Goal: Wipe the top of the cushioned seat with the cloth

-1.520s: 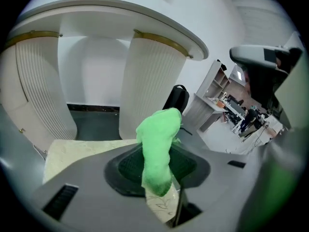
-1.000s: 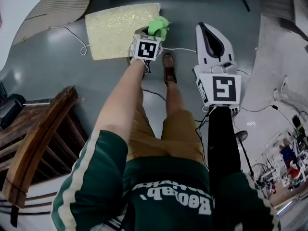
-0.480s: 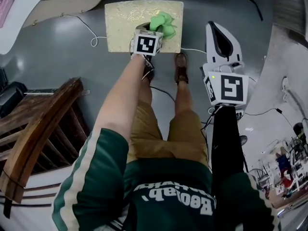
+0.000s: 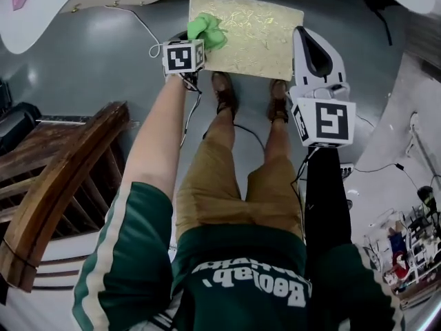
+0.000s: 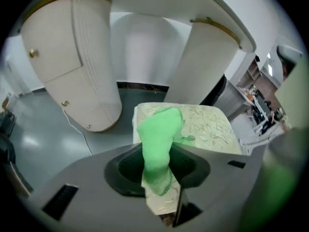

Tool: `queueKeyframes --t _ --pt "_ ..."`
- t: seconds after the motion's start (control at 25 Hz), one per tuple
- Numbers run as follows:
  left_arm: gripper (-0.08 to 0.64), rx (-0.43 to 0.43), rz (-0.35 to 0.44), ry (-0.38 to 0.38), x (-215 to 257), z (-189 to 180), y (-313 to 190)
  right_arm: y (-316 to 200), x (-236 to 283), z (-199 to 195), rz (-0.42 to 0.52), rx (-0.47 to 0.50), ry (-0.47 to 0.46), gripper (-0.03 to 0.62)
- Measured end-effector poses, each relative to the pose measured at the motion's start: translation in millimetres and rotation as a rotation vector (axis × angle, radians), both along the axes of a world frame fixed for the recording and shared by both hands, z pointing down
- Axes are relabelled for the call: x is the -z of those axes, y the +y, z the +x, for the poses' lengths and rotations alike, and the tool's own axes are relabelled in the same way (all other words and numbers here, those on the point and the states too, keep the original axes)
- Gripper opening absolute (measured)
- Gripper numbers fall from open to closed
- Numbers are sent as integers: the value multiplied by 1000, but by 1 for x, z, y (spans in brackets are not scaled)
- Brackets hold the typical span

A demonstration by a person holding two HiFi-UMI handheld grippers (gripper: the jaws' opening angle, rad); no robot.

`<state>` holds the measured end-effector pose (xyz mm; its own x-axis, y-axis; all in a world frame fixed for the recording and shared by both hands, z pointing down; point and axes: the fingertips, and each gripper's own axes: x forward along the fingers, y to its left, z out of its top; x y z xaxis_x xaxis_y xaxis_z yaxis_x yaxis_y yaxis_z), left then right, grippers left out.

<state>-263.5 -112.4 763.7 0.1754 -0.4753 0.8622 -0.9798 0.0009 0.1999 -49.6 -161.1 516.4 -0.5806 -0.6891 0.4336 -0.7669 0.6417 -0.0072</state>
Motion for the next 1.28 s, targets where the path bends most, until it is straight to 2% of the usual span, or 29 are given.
queueKeyframes --t 0.08,0.2,0.28,0.4,0.52,0.72,0.84,0.96,1.28 --pt "146 91 -31 9 -4 -27 9 1 0 -10 2 3 4 8" --pt "146 147 -122 -39 -18 -63 33 5 -2 -22 1 0 1 8" --pt "144 200 -159 -25 -25 -79 51 10 -4 -30 -6 0 -1 8" --pt "144 245 -148 18 -26 -88 59 15 -3 -39 -7 0 -1 8" --pt "144 218 -126 25 -19 -84 57 19 3 -40 4 0 5 8" --pt "144 178 -28 28 9 -72 44 19 7 -22 11 -24 2 8" --pt "144 144 33 40 32 -48 45 22 3 -3 -1 -37 1 8" --pt "144 107 81 65 50 -8 44 18 3 18 -10 -53 3 8" --pt "144 27 143 186 74 141 39 17 7 88 -5 -61 16 8"
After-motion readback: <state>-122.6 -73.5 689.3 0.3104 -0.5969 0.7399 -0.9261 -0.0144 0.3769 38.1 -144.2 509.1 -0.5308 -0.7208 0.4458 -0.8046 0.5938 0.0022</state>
